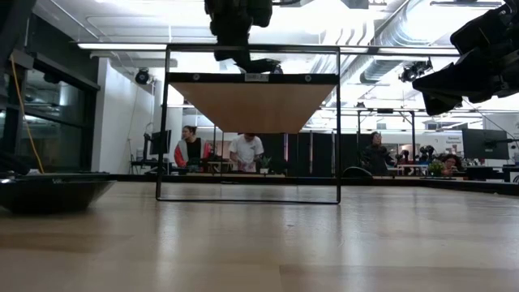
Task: Pick & Place Mini shaped plates
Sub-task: Stack the square-shaped plate on top of the stacked square-shaped plates on the shelf
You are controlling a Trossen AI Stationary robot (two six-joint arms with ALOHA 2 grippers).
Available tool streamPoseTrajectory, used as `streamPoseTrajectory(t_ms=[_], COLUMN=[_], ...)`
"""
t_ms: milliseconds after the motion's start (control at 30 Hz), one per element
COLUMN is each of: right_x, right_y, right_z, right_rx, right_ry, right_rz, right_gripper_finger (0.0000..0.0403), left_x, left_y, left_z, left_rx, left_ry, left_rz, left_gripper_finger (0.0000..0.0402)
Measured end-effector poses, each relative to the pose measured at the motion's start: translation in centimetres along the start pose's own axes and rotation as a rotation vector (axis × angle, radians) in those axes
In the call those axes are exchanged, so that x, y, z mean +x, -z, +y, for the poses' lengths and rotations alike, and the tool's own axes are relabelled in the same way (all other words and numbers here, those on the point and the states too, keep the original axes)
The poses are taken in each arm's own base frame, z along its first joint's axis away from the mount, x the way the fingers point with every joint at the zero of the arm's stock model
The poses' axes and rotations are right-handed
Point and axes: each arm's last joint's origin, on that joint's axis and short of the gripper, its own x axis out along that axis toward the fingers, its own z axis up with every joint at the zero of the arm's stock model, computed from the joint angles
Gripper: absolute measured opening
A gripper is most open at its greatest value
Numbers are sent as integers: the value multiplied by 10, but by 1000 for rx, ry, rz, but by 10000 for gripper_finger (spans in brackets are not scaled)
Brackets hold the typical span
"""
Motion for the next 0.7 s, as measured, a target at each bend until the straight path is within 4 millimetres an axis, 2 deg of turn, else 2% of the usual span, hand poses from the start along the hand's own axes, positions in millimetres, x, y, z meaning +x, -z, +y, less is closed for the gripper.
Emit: streamPoseTrajectory(t_ms=[167,533,700], right_x=[0,0,0], right_y=[0,0,0], right_z=[0,0,0], right_rx=[0,0,0], right_ry=[0,0,0], right_rz=[0,0,0], right_gripper_finger=[5,5,7], left_x=[0,16,20], left_y=[0,-2,-3], left_z=[0,-3,-5], left_rx=[-2,0,5], left_ry=[-8,4,9], left_rz=[0,35,44], left_gripper_finger=[1,1,24])
